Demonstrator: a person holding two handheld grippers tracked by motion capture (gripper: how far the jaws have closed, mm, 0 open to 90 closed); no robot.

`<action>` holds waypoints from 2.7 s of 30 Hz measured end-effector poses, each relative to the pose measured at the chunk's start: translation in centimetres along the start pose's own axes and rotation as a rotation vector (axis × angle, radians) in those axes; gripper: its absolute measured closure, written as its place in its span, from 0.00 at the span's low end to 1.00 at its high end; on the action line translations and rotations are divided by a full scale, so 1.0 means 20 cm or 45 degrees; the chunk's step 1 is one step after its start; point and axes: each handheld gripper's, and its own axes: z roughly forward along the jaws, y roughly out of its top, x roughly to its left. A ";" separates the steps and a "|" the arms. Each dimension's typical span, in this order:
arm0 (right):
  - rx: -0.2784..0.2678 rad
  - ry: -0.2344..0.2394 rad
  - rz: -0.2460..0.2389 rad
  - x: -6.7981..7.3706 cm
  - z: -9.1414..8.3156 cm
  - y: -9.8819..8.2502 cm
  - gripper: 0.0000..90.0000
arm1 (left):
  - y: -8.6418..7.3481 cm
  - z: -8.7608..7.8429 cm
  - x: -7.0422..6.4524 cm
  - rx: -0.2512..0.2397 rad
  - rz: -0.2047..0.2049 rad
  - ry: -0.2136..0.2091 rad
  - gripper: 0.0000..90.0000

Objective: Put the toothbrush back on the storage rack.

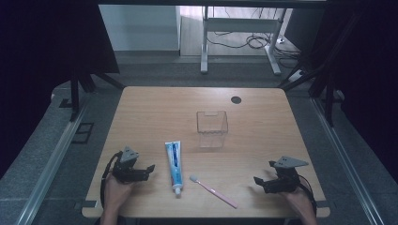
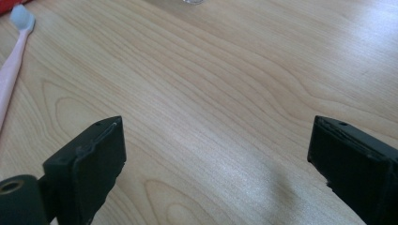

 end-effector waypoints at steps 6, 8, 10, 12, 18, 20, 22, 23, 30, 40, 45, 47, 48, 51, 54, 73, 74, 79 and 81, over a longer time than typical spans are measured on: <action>0.029 0.017 -0.021 0.02 0.00 0.01 0.01 | 0.00 0.00 0.00 -0.001 -0.001 0.004 0.15; 0.036 0.022 -0.021 0.03 0.00 0.01 0.00 | 0.00 0.00 0.00 0.001 0.002 0.007 0.15; 0.033 0.035 -0.011 0.04 0.00 0.01 0.00 | 0.00 0.00 0.00 0.001 0.002 0.007 0.15; 0.035 0.041 -0.011 0.05 -0.01 0.01 0.01 | 0.00 0.00 0.00 0.000 0.003 0.008 0.15; 0.067 0.056 -0.015 0.07 -0.03 0.03 0.04 | 0.00 -0.01 0.00 -0.014 -0.012 0.016 0.15; 0.099 0.054 -0.036 0.08 -0.03 0.05 0.04 | 0.00 -0.01 0.00 -0.018 -0.012 0.017 0.15; 0.132 0.059 -0.056 0.09 -0.03 0.06 0.05 | 0.00 -0.01 0.01 -0.018 -0.015 0.017 0.15; 0.146 0.063 -0.071 0.10 -0.03 0.07 0.05 | 0.00 -0.01 0.01 -0.017 -0.016 0.017 0.15; 0.196 0.080 -0.116 0.16 0.00 0.11 0.04 | 0.00 -0.01 0.01 -0.019 -0.010 0.014 0.15; 0.245 0.096 -0.155 0.21 0.03 0.17 0.08 | 0.00 0.00 0.00 -0.016 -0.007 0.009 0.15; 0.299 0.125 -0.161 0.25 0.05 0.21 0.13 | 0.00 0.00 0.00 -0.007 0.001 0.007 0.15; 0.326 0.144 -0.172 0.27 0.07 0.22 0.14 | 0.00 0.00 0.00 -0.006 0.002 0.005 0.15; 0.326 0.144 -0.172 0.27 0.07 0.22 0.14 | 0.00 0.00 0.00 -0.006 0.002 0.005 0.15; 0.388 0.205 -0.187 0.30 0.10 0.24 0.16 | 0.00 0.00 0.00 -0.003 0.003 0.006 0.15; 0.445 0.239 -0.224 0.33 0.12 0.26 0.17 | 0.00 0.00 0.00 -0.004 0.003 0.005 0.15; 0.507 0.295 -0.319 0.46 0.21 0.38 0.40 | 0.00 0.00 -0.01 -0.008 0.008 0.002 0.15; 0.523 0.302 -0.327 0.47 0.21 0.39 0.44 | 0.00 0.00 -0.01 -0.006 0.010 0.002 0.15; 0.600 0.317 -0.352 0.52 0.26 0.42 0.52 | 0.00 0.00 -0.01 -0.003 0.017 -0.002 0.15; 0.631 0.316 -0.367 0.54 0.27 0.43 0.55 | 0.00 0.00 -0.01 0.003 0.022 -0.001 0.15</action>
